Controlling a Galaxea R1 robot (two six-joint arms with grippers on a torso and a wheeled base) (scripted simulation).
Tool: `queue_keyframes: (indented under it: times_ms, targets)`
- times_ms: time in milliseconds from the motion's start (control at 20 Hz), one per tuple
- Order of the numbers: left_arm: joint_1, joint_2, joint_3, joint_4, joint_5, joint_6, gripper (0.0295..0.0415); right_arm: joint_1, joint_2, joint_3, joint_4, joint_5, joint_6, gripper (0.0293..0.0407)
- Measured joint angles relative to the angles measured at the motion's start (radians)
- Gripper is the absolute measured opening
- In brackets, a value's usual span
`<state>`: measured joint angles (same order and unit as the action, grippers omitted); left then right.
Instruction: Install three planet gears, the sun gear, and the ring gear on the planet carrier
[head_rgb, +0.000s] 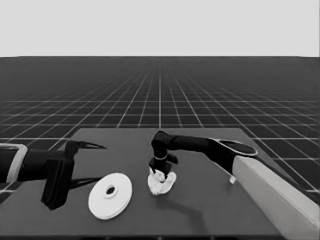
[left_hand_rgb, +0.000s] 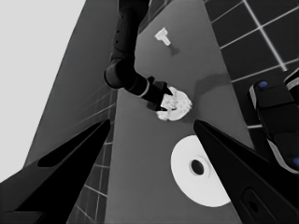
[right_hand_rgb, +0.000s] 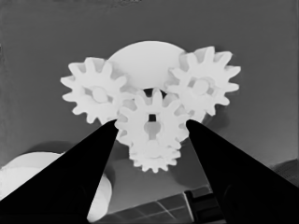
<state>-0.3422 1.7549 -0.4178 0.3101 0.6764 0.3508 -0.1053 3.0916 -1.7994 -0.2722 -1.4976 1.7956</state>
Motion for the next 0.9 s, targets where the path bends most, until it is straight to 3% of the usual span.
queue_keyframes:
  times_ms: [900]
  targets:
    - [0.000,0.000,0.000,0.000,0.000,0.000,0.0385,0.000,0.000,0.000,0.000,0.000,0.188,0.0309]
